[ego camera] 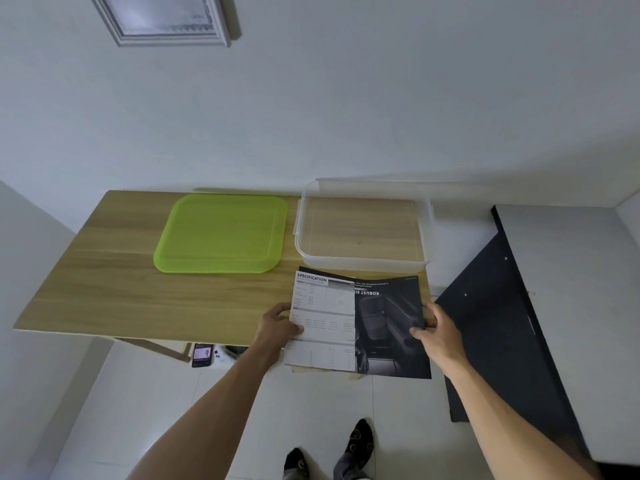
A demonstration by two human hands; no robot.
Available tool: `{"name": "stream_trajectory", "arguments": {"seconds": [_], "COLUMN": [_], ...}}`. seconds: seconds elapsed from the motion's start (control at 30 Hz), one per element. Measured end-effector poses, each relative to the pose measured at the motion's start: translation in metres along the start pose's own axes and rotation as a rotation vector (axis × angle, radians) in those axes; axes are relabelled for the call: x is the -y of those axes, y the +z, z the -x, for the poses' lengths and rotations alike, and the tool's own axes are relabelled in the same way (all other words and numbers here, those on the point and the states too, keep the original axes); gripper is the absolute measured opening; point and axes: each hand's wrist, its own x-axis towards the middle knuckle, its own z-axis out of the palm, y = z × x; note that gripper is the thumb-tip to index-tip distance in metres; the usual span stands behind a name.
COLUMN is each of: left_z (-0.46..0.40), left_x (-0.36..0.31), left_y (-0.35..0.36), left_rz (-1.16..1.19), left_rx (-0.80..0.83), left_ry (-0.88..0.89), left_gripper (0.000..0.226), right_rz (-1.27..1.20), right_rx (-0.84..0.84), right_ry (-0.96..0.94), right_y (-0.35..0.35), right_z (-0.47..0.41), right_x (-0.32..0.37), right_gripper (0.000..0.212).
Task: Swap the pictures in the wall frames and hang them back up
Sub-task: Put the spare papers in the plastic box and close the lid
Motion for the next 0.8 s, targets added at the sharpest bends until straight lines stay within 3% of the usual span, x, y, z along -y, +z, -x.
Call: {"name": "stream_trajectory", "arguments": {"seconds": [0.43,0.8], "left_z": [0.021,-0.004], "left_x": [-0.028,-0.109], "left_y": [-0.067,-0.044], "left_rz": [0.126,0.103], "left_rx": [0.172,0.209], "left_ry": [0.138,0.236], "left_gripper": [0.049,0.052], "right_rz": [0.063,0.031], "right_rx": [-0.072,-0.21], "right_ry": [-0.162,-0.229], "right_y": [0.017,-0.02], "right_z": [0.052,0.035], "right_x": [0.051,0.105], "right_gripper": [0.062,0.065]}}
